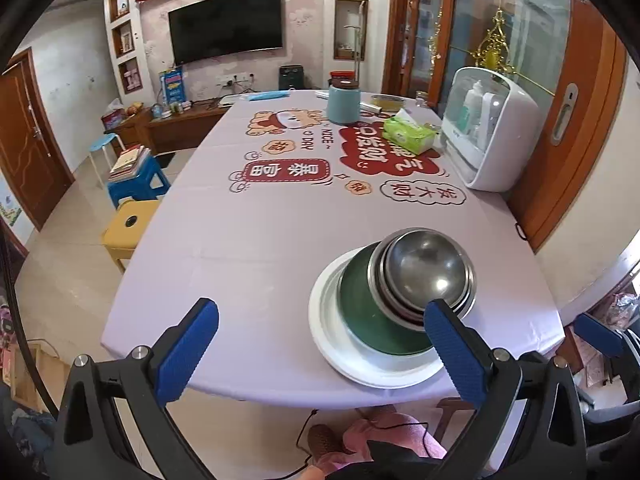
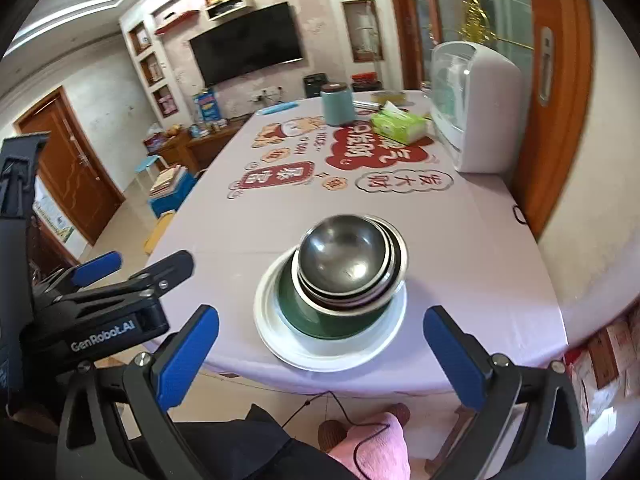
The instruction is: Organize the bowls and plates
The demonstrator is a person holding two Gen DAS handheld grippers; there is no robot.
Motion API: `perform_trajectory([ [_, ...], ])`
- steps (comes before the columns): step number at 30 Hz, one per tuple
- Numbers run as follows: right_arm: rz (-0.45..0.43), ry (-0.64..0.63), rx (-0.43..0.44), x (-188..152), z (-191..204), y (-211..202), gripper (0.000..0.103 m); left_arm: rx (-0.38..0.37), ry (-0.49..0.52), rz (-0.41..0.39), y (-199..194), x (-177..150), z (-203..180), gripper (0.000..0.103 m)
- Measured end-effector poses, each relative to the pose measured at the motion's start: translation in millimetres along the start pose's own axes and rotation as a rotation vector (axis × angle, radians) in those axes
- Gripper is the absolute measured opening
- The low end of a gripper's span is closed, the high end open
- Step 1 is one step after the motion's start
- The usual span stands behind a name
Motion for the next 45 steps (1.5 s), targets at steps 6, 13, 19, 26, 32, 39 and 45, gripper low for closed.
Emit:
perform_trajectory([
  [6, -0.005, 0.017, -0.039, -5.0, 0.5, -1.6, 0.103, 0.041, -0.022, -0.011, -7.3, -7.5, 7.6, 0.102],
  [13, -0.019, -0.009, -0.042, -6.9, 6.4, -5.5, 0.103, 0.041, -0.031, -0.022, -12.0, -9.2, 10.8, 0.102],
  [19, -0.020, -0.014, -0.031, -6.5, 7.7, -4.8, 0.103, 0.039, -0.028, -0.040, -16.7, -7.0, 10.4, 0.102],
  [26, -0.036, -0.007, -0.035, -3.5, 5.5, -6.0, 0.103, 0.028, -0.004, -0.066, -18.1, 1.3, 3.6, 0.102],
  [32, -0.040, -0.004, -0.035, -1.4, 4.2, -6.4, 0.103, 0.030, 0.003, -0.071, -18.1, 5.0, 0.2, 0.102],
  [39, -0.037, -0.005, -0.034, -1.9, 5.4, -6.6, 0.103, 0.032, 0.001, -0.070, -18.6, 4.7, -0.4, 0.102],
  [45, -0.039, -0.005, -0.035, -1.9, 5.3, -6.8, 0.103, 0.029, 0.003, -0.072, -18.0, 5.8, -0.7, 0.102],
])
Point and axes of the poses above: each gripper's, at about its wrist camera, not at the fingertips, and y roughly the way its jaws point, z to its left, x to its top, the point moved 5 cm from there along y, roughly the way its jaws point, and after that the axes turned 13 degrees about y, right-handed, at the moved point
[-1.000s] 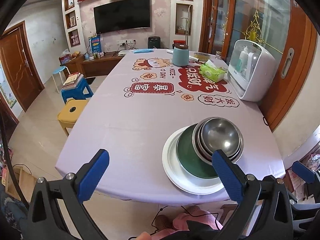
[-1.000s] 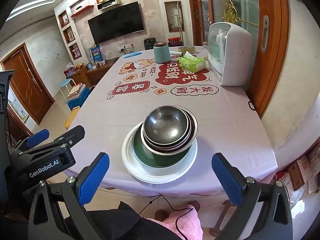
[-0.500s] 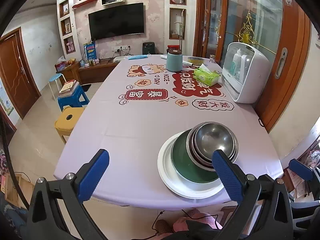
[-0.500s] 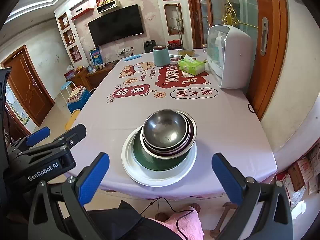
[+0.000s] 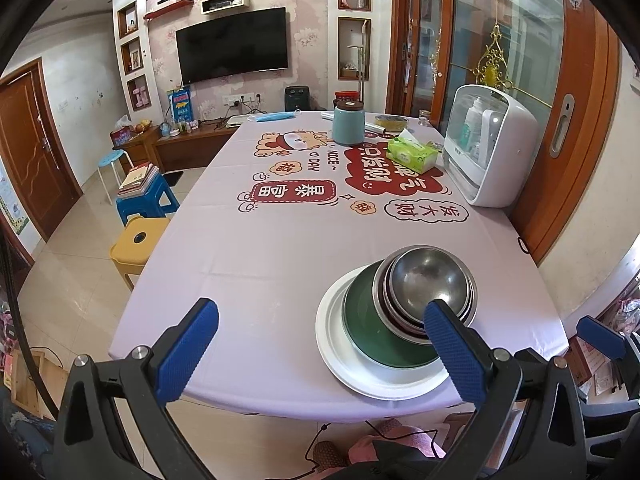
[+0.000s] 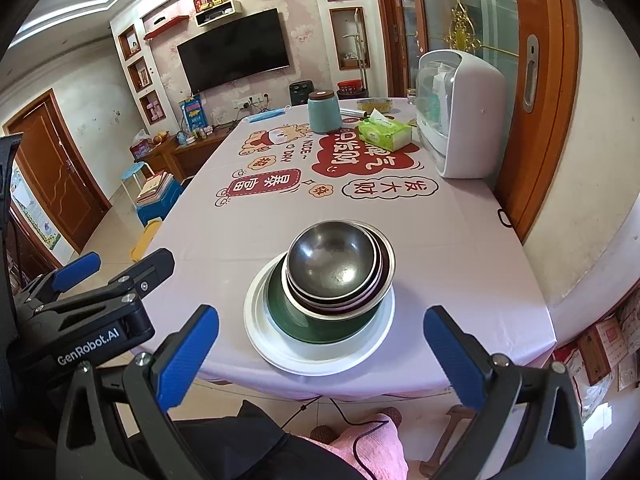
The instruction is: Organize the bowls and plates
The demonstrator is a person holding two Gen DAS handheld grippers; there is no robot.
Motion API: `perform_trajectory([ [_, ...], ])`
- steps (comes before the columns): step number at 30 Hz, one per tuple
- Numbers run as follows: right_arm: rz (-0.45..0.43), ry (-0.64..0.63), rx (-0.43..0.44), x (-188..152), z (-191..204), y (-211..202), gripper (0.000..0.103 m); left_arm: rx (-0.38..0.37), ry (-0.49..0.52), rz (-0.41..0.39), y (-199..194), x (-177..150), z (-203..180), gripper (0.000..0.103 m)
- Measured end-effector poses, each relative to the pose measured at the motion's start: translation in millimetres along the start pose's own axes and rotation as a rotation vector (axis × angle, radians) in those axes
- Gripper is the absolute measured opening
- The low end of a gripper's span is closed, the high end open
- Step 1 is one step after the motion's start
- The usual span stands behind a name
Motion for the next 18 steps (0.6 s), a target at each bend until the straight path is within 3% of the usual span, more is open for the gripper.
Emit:
perform_trajectory([
  [18, 0.001, 0.002, 0.001, 1.2, -0.5, 0.4, 0.103, 0.004, -0.003, 0.001, -0.6, -0.9, -4.3, 0.102],
])
Point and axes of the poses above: each gripper's, at about its wrist camera, not at the fingertips, and y roughly the way its jaws point, z to its left, x to its top, the point moved 5 cm from there along y, roughly the way its jaws point, and after that the axes turned 13 degrees about y, right-handed, at the moved point
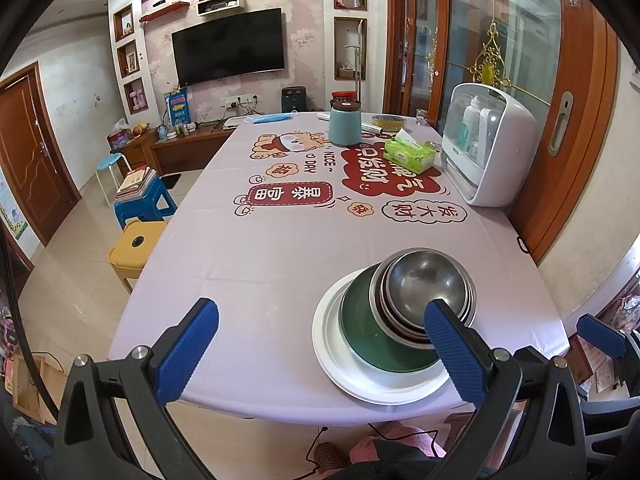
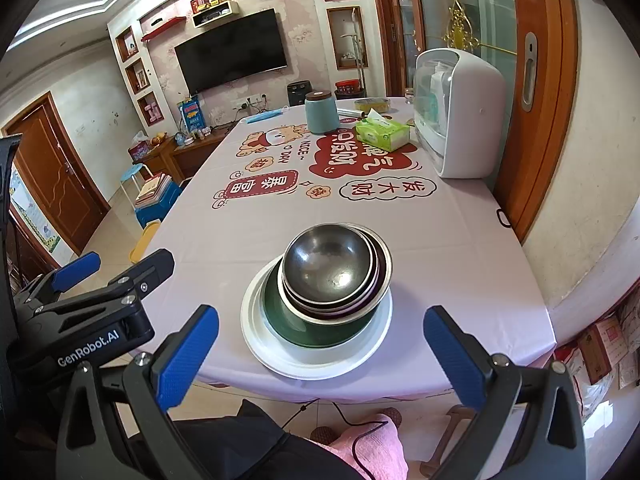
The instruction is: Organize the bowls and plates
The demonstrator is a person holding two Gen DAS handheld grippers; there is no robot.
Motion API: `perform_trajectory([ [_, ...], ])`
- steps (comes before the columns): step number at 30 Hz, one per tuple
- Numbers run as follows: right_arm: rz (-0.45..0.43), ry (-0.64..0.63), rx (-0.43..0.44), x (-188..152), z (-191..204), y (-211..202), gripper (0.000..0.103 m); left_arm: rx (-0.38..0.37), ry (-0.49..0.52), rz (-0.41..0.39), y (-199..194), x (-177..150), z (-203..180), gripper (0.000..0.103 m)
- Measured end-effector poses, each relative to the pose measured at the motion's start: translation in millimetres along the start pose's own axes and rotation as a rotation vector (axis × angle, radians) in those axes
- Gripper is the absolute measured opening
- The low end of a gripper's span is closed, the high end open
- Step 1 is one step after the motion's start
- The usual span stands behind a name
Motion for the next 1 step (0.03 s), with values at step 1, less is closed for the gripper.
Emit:
perform_trajectory([
  [1, 0.001, 0.001, 0.001, 0.3, 0.1, 0.0, 0.103, 0.001, 0.000, 0.001, 0.2, 0.2, -0.4, 0.102],
])
Point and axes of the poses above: each gripper's, at about its wrist camera, not at the fingertips, and y roughly the way its jaws point, z to its left, x to its top, the point moved 5 cm from there along y, roughly the way its jaws point, and after that the axes turned 13 degrees about y, right-handed, at the moved point
